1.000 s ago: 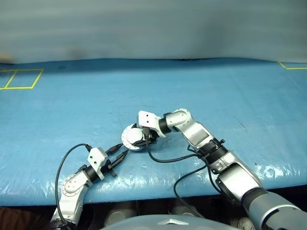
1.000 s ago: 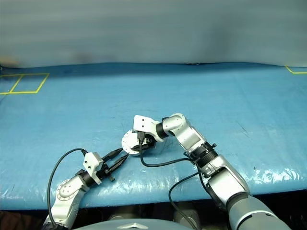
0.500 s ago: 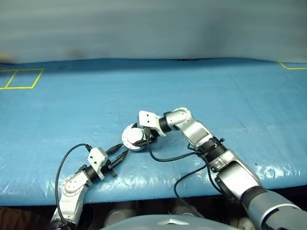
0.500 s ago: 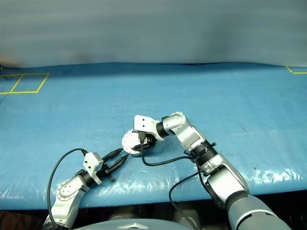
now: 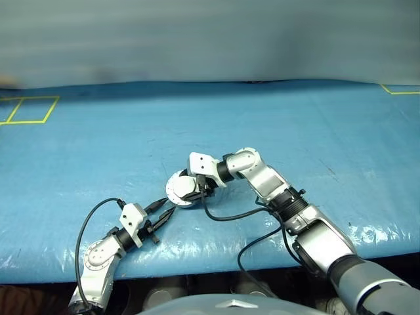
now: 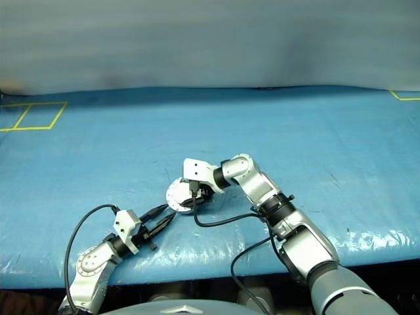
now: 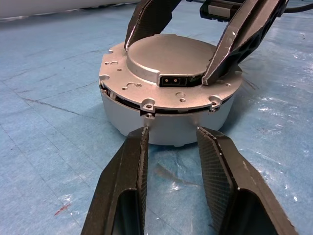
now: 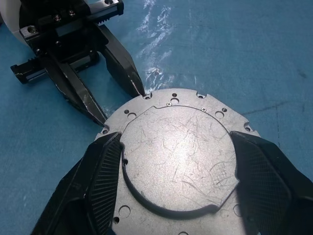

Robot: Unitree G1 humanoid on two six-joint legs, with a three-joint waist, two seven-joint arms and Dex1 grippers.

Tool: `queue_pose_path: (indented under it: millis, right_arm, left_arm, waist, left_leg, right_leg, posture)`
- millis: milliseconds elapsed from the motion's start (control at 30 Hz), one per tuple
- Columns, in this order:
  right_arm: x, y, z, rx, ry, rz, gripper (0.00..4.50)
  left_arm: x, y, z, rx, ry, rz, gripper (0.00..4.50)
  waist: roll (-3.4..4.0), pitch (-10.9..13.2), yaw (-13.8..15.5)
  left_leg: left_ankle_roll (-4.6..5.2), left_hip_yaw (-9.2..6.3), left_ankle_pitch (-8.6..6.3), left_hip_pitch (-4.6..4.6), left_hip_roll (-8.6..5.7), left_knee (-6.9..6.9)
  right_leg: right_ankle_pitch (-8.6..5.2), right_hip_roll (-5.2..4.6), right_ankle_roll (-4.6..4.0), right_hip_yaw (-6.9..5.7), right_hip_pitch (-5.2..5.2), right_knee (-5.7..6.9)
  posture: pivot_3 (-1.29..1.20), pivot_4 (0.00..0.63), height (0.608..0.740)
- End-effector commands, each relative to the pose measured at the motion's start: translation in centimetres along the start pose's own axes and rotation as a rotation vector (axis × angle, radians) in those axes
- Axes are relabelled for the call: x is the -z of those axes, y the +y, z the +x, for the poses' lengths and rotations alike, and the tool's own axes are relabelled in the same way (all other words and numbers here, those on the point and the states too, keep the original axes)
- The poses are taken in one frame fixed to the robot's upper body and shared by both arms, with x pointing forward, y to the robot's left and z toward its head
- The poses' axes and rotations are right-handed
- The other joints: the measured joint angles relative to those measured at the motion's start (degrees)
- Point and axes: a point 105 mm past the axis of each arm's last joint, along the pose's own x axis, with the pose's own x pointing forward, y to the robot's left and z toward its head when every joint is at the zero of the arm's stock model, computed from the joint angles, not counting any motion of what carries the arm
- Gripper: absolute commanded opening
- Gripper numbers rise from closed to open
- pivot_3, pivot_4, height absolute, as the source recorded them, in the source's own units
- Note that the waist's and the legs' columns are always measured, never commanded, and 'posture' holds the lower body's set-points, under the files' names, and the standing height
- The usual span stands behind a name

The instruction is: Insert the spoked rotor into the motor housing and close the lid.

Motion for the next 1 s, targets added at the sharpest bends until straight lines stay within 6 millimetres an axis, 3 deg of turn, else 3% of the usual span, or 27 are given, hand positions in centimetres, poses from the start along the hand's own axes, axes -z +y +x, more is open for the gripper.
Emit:
queue_pose_path:
  millis: [33, 233, 667, 833, 1000]
  right_arm:
    - [3.7, 1.4, 1.1, -0.041, 0.149, 0.063, 3.13]
    - [4.5, 1.6, 1.8, -0.044, 0.178, 0.120, 3.13]
    - [4.7, 1.7, 1.6, -0.038, 0.167, 0.149, 3.13]
    - [4.8, 2.0, 1.8, -0.040, 0.164, 0.162, 3.13]
    - [4.9, 2.1, 1.8, -0.040, 0.164, 0.166, 3.13]
  left_arm:
    - [0.9, -0.9, -0.3, 0.024, 0.037, -0.030, 1.60]
    - [0.6, -0.6, -0.4, 0.005, 0.022, -0.026, 1.60]
    - [-2.4, 2.0, -1.2, -0.113, -0.084, 0.007, 1.60]
    - [-3.7, 2.5, -0.5, -0.134, -0.142, -0.004, 1.60]
    - [-3.7, 2.2, 0.3, -0.116, -0.131, -0.010, 1.60]
  waist:
    - [0.07, -0.10, -0.05]
    - [0.22, -0.33, -0.74]
    - [0.15, -0.36, -0.79]
    - [0.09, -0.32, -0.77]
    - [0.05, -0.35, -0.78]
  left_leg:
    - [0.00, 0.00, 0.00, 0.00, 0.00, 0.00]
    - [-0.03, 0.00, 0.00, 0.17, 0.07, -0.02]
    - [-0.24, 0.00, -0.01, 0.70, 0.30, -0.47]
    - [-0.25, 0.00, -0.02, 0.89, 0.31, -0.56]
    - [-0.27, 0.00, -0.02, 0.98, 0.32, -0.75]
  right_leg:
    - [-0.01, 0.00, 0.01, 0.00, 0.00, 0.01]
    - [-0.20, 0.04, 0.21, 0.00, 0.12, 0.07]
    - [-0.42, 0.14, -0.08, -0.05, 0.44, 0.07]
    - [-0.47, 0.14, -0.11, -0.05, 0.64, 0.02]
    - [-0.52, 0.14, -0.12, -0.05, 0.65, -0.02]
  posture:
    - [0.00, 0.150, 0.740]
    - [0.00, 0.150, 0.740]
    - [0.00, 0.150, 0.740]
    - [0.00, 0.150, 0.740]
    - [0.00, 0.150, 0.740]
